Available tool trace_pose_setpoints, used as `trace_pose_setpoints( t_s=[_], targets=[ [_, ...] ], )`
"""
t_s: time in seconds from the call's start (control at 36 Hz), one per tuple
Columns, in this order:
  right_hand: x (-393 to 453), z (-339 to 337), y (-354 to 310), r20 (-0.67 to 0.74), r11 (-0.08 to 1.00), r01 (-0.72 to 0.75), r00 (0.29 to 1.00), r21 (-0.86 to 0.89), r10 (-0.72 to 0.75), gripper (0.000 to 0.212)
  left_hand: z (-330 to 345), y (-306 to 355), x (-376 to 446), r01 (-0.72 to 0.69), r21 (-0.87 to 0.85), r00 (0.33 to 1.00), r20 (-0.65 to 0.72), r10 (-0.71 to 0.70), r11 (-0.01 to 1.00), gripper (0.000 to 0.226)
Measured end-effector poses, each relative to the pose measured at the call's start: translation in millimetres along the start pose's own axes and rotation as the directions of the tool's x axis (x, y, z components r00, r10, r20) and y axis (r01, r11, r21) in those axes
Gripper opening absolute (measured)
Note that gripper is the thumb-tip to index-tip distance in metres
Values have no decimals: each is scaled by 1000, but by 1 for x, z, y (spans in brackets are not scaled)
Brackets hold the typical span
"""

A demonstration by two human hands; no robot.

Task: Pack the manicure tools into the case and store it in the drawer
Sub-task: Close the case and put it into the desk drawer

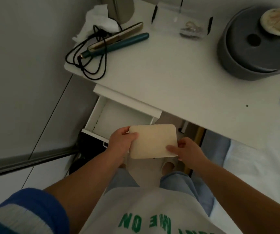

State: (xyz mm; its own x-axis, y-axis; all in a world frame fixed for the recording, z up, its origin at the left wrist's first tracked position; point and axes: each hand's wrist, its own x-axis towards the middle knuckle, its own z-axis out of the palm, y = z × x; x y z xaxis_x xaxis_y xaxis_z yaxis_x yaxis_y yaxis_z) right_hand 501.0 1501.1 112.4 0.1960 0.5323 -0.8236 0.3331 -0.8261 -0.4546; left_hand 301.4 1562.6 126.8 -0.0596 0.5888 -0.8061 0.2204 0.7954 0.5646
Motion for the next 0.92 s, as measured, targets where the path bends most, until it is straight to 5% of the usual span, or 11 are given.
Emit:
trace_pose_setpoints(
  t_s=[0.33, 0.69, 0.81, 0.92],
  targets=[
    [-20, 132, -57, -61, 973, -139, 986, 182, 152, 41, -111, 8, 45, -163, 236, 986, 15, 164, 958, 45],
    [39, 151, -88, -80, 925, -161, 977, 345, 199, 19, -109, 3, 126, -274, 490, 961, 163, 222, 827, 33],
    [58, 160, -86, -45, 895, -203, 970, 397, 240, 13, -101, 2, 150, -227, 631, 974, 163, 160, 741, 50],
    [76, 168, -83, -34, 867, -270, 949, 420, 313, 38, -94, 1, 164, -219, 713, 975, 178, 130, 666, 51]
  ],
)
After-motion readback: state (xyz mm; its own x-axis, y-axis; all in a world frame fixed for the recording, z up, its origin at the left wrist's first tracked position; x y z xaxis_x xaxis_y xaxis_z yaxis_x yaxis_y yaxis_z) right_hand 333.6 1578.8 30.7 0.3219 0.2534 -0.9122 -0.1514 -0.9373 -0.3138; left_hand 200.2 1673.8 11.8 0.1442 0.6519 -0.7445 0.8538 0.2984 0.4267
